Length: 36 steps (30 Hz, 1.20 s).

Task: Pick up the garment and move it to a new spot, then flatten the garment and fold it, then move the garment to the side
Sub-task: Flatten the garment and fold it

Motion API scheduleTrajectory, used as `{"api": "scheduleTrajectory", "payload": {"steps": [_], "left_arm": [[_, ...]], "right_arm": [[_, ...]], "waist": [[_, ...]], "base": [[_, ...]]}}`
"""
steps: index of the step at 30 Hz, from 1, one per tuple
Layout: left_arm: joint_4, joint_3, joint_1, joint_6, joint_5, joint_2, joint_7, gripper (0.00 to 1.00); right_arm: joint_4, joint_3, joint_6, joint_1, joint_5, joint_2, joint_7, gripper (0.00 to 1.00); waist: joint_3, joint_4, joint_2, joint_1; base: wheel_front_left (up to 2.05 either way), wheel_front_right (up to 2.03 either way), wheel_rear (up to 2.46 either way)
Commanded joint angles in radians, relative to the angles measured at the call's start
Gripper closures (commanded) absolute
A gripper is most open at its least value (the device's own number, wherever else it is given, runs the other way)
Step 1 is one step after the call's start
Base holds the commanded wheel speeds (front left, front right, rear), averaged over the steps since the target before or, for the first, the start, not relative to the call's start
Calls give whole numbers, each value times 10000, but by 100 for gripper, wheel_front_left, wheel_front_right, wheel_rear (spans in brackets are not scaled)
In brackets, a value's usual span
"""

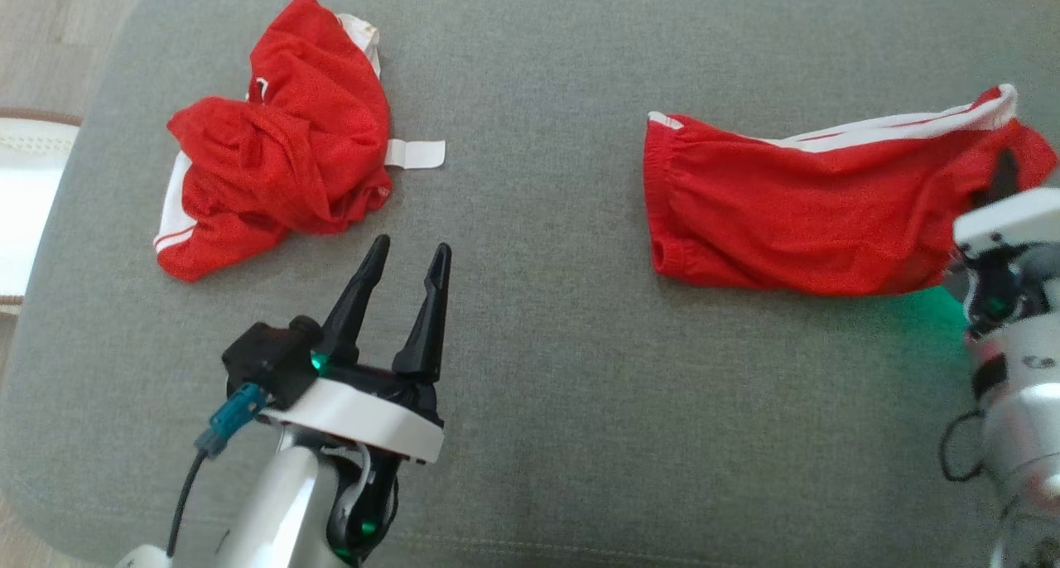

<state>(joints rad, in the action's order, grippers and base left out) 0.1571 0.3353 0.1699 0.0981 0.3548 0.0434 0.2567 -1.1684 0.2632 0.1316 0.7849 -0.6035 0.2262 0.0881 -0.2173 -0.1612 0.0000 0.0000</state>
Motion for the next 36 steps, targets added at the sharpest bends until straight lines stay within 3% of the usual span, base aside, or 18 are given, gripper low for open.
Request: {"api": "scheduleTrajectory", "payload": {"steps": [1,7,16,36], "left_arm": [[-291,-447,111,26,-32,68,51,0],[-227,-543,-106,34,-49,68,51,0],[-215,-577,-349,58,-135,68,51,0],[-262,-486,-488,-38,60,68,51,0]], "right_arm": [[650,-380,-9,-43,-121,-213,1,100],[2771,-1549,-9,-926,-996,-857,-565,100],[5622,-3591,-9,-2546,-2390,-1207,-1251,100],[6466,-5958,-9,-3023,-3666,-1206,-699,100]], "waist": [[124,11,0,0],[558,38,0,0],[963,-56,0,0],[882,-666,0,0]], "base": [[0,0,0],[0,0,0],[0,0,0],[0,0,0]]}}
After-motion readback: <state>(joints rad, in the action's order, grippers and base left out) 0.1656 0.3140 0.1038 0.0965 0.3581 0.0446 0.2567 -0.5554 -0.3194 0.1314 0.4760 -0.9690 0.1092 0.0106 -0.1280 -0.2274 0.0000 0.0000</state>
